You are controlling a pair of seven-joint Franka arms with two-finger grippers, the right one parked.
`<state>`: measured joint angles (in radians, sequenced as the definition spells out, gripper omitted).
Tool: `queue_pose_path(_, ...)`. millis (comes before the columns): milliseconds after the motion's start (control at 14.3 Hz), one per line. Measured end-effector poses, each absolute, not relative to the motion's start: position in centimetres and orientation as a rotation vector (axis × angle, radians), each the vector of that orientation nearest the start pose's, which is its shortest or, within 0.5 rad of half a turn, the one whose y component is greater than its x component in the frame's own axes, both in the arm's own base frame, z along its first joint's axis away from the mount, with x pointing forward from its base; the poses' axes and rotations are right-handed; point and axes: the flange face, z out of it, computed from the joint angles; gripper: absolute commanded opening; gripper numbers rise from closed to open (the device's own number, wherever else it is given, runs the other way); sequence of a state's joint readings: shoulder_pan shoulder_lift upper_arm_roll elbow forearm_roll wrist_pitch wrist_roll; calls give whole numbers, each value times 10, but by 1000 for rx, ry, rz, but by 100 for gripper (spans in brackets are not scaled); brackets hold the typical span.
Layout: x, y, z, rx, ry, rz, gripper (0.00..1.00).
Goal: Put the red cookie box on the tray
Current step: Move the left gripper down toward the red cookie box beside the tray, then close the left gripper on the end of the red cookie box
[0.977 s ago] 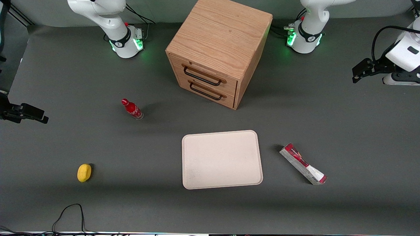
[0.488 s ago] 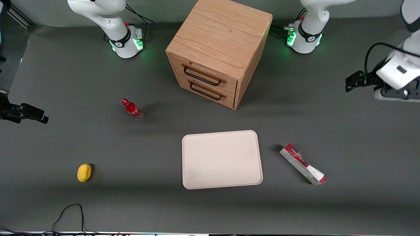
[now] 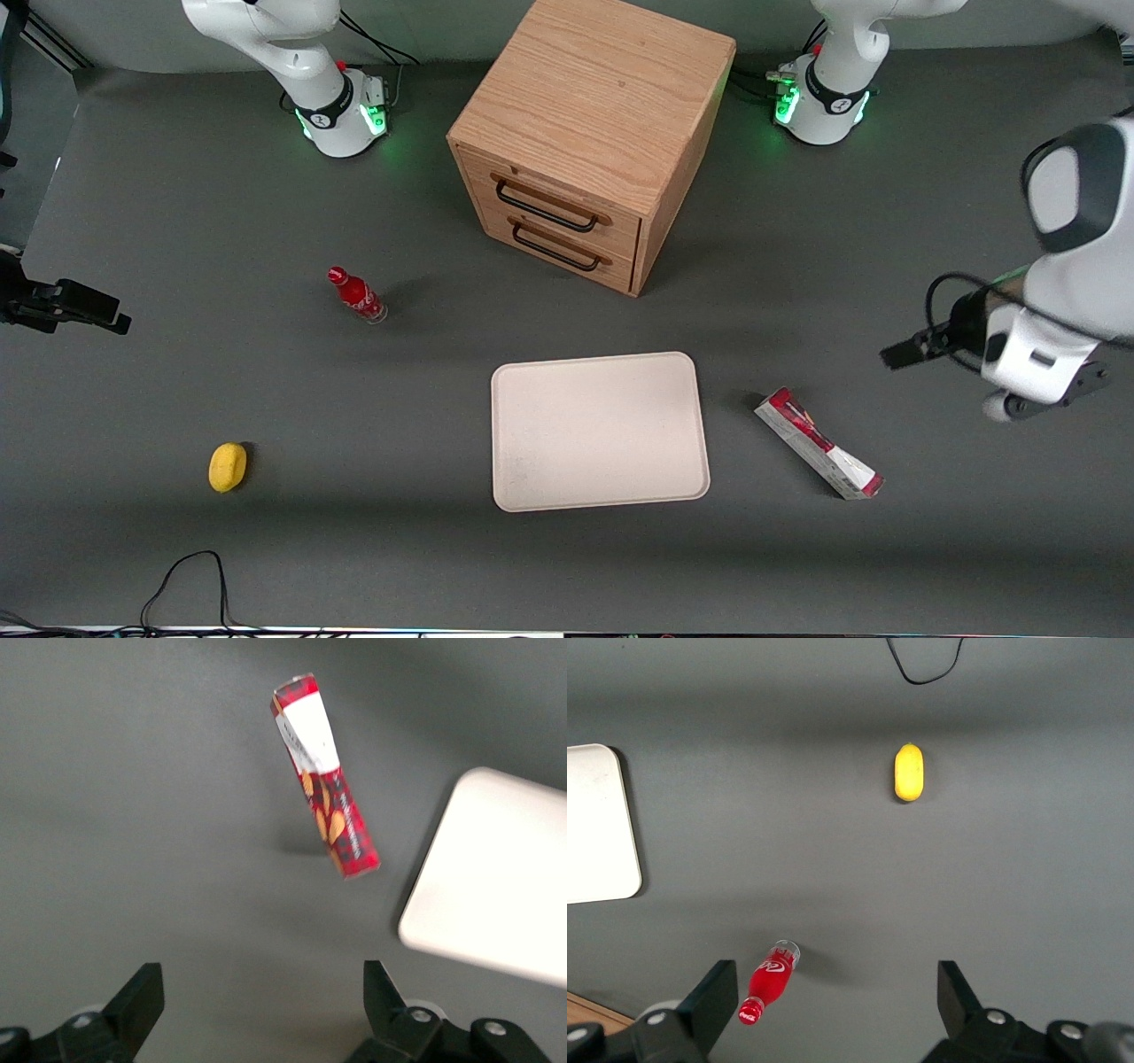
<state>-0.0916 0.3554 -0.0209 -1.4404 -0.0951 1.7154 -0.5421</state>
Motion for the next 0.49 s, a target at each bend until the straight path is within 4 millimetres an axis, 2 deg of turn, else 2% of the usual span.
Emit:
queue_pose_path(140,678,-105,450,-3075,-903,143,100)
queue_pose_path(209,687,-113,426,-3052,-976,133,100)
queue_pose_path(349,703,-120,372,-2998,-1087,116,100)
queue_pose_path(488,713,-117,317,-2942,-1149,107,100)
